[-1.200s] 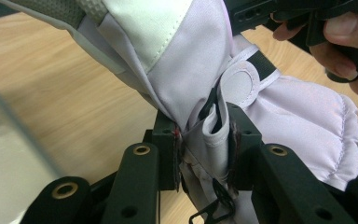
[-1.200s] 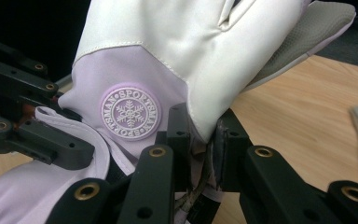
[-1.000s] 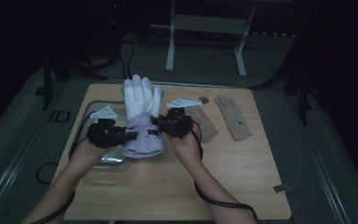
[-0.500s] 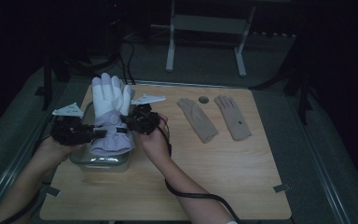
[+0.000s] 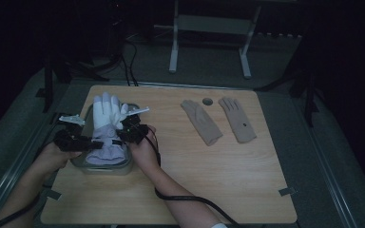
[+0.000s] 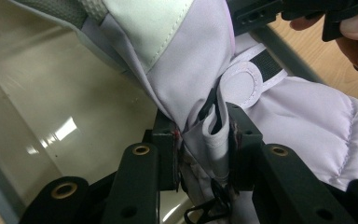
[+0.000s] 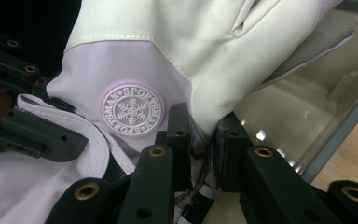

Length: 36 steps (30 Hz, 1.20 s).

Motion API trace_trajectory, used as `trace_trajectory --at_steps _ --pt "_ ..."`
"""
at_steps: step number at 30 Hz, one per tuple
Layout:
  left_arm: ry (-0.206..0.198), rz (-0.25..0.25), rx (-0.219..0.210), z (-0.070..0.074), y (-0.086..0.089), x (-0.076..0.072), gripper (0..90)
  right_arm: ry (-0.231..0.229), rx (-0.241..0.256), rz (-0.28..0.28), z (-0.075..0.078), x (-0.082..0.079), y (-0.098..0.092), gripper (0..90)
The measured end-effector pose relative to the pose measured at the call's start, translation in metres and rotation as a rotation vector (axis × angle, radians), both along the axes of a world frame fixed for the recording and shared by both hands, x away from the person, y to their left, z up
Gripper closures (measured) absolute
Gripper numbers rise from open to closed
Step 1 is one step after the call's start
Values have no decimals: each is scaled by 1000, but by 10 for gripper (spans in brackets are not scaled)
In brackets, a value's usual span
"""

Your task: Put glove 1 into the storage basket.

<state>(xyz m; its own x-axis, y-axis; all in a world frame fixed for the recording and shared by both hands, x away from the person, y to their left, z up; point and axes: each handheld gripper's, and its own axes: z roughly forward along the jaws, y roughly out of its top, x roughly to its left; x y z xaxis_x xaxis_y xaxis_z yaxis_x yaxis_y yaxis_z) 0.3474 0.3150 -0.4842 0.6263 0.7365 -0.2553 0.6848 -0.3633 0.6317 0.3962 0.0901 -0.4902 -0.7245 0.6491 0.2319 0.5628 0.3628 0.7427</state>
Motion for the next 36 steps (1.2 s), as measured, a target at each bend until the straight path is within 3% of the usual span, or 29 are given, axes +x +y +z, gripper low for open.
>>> trace_trajectory --at_steps 6,14,21,24,28,32,36 --pt "31 -6 20 -10 -2 7 704 20 -52 -4 -8 5 4 786" --pt "59 -1 80 -20 -7 10 679 44 -109 -5 -18 8 9 773" --pt "34 30 161 -21 -15 6 527 35 -145 11 -18 10 13 683" --pt "16 57 149 -19 -15 2 472 23 -173 36 -15 11 14 624" --pt "-19 99 130 -14 -13 -2 395 18 -171 49 -12 9 14 545" --pt "-24 120 126 -13 -11 -5 395 21 -154 68 -9 9 10 519" --pt "-68 151 97 -7 -6 -11 408 6 -128 92 -2 9 3 490"
